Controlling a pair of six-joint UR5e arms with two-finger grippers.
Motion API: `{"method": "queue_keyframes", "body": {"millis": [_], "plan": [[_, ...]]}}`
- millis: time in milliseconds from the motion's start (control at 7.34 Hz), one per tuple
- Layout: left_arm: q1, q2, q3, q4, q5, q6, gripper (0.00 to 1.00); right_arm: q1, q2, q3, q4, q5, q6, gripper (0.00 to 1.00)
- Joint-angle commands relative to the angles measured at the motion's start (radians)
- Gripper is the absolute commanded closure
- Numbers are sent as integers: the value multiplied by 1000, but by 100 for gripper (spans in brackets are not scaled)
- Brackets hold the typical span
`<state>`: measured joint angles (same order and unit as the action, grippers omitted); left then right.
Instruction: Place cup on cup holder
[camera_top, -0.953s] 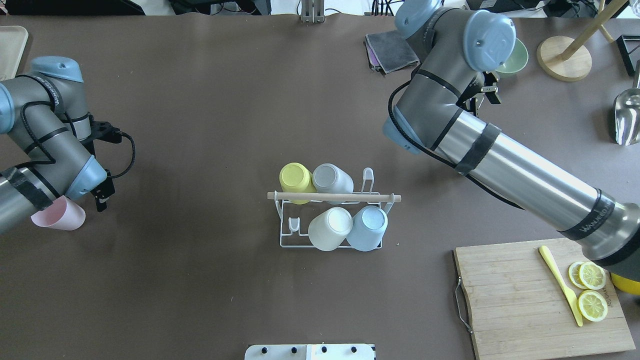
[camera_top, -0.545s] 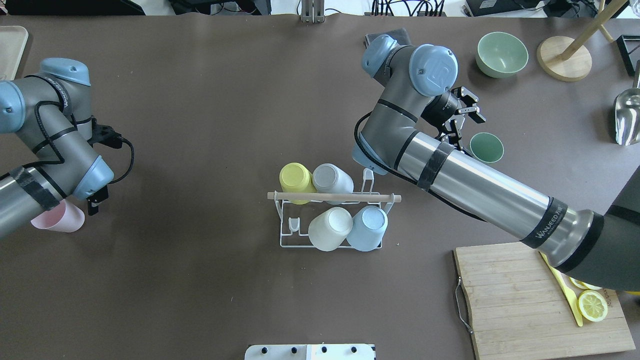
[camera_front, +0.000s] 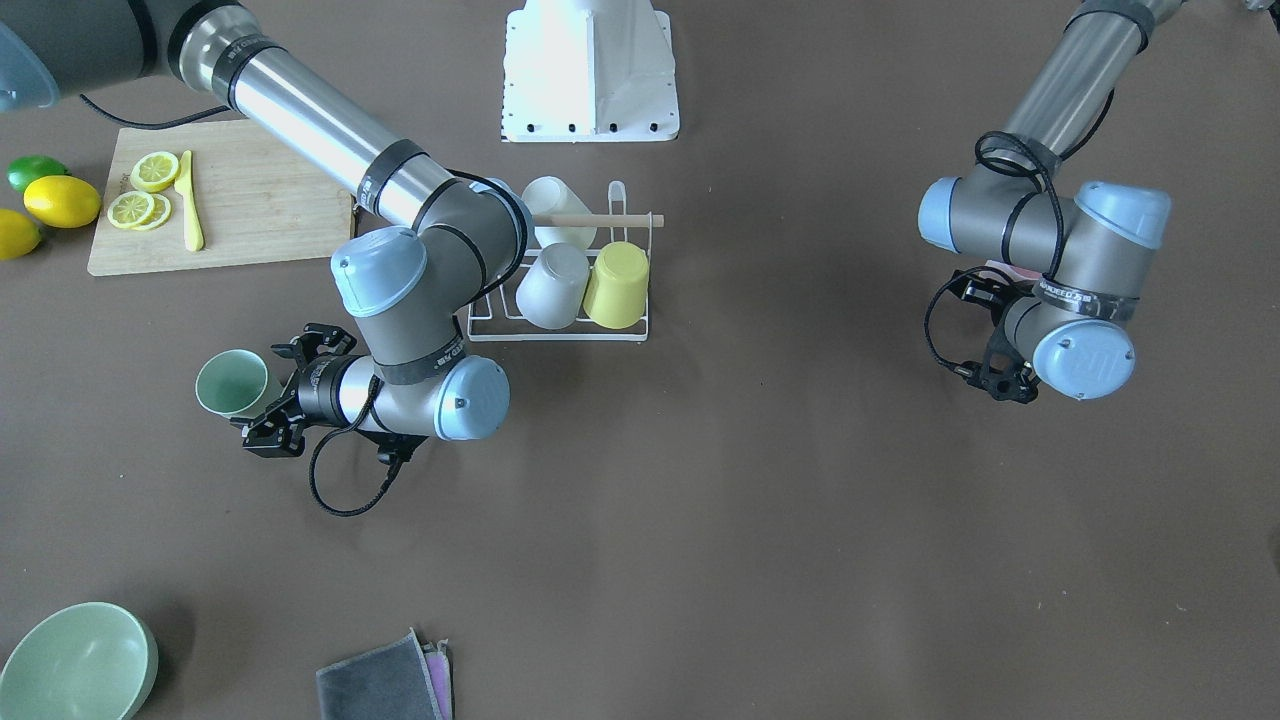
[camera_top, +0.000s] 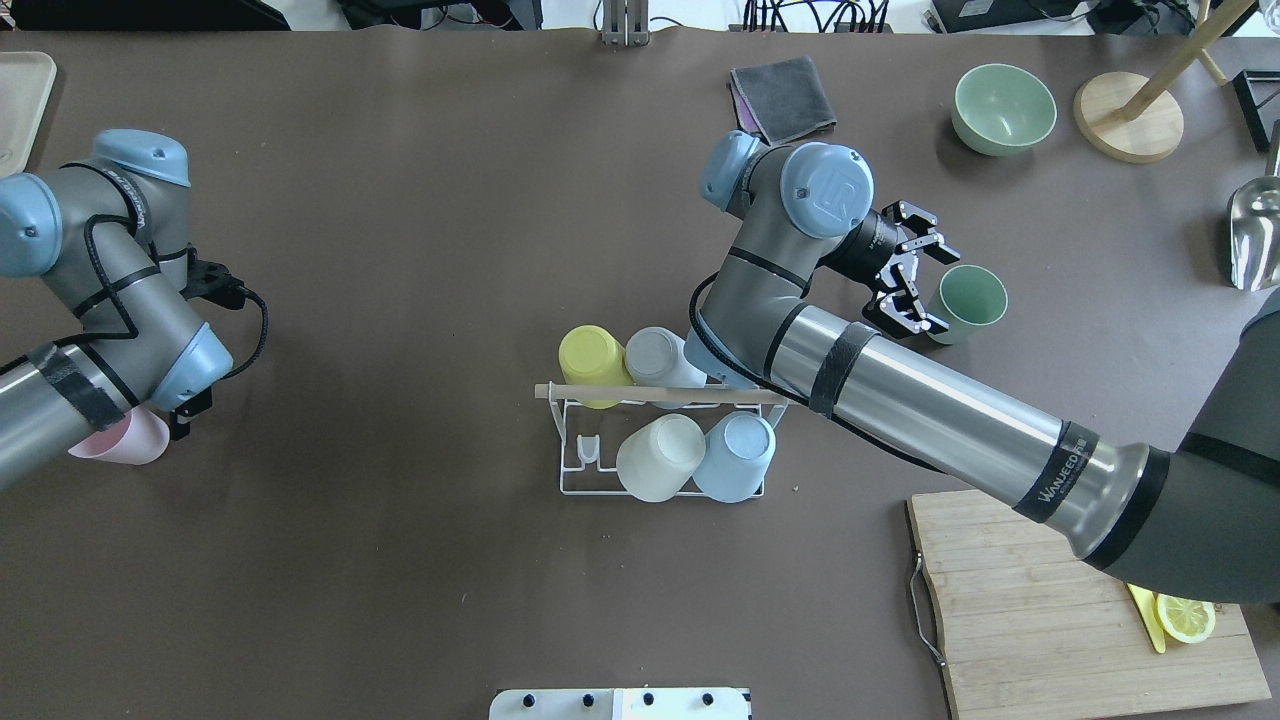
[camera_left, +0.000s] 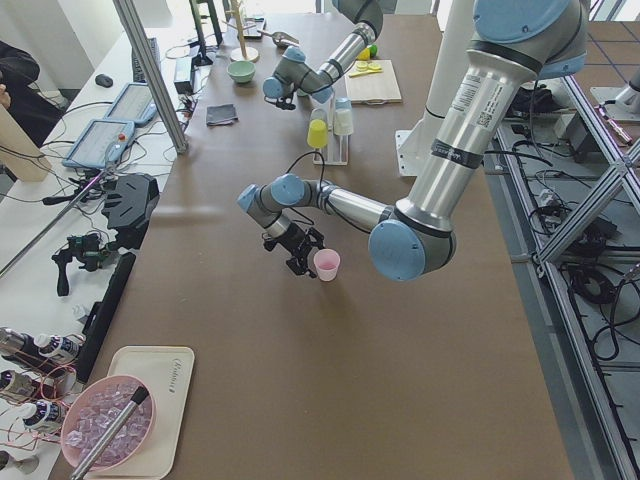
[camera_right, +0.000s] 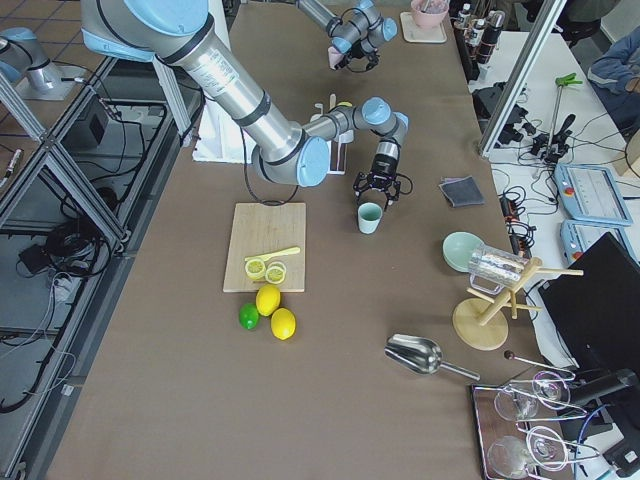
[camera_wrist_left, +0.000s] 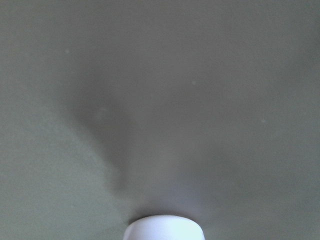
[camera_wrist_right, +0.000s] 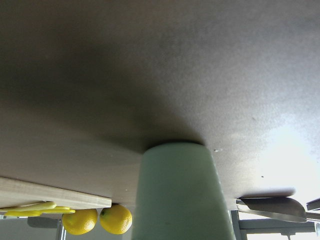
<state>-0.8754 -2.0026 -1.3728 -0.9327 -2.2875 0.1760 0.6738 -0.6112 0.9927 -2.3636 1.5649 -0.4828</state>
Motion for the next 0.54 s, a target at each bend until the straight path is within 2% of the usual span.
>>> {"method": "queue_keyframes", "body": {"millis": [0,409], "plan": [[10,2,3,6,31,5,1,-11,-1,-23,33,-29,-2,0],[27,-1,3,40,65,5,1,-16,-5,-48,66,-39,-2,0]]}}
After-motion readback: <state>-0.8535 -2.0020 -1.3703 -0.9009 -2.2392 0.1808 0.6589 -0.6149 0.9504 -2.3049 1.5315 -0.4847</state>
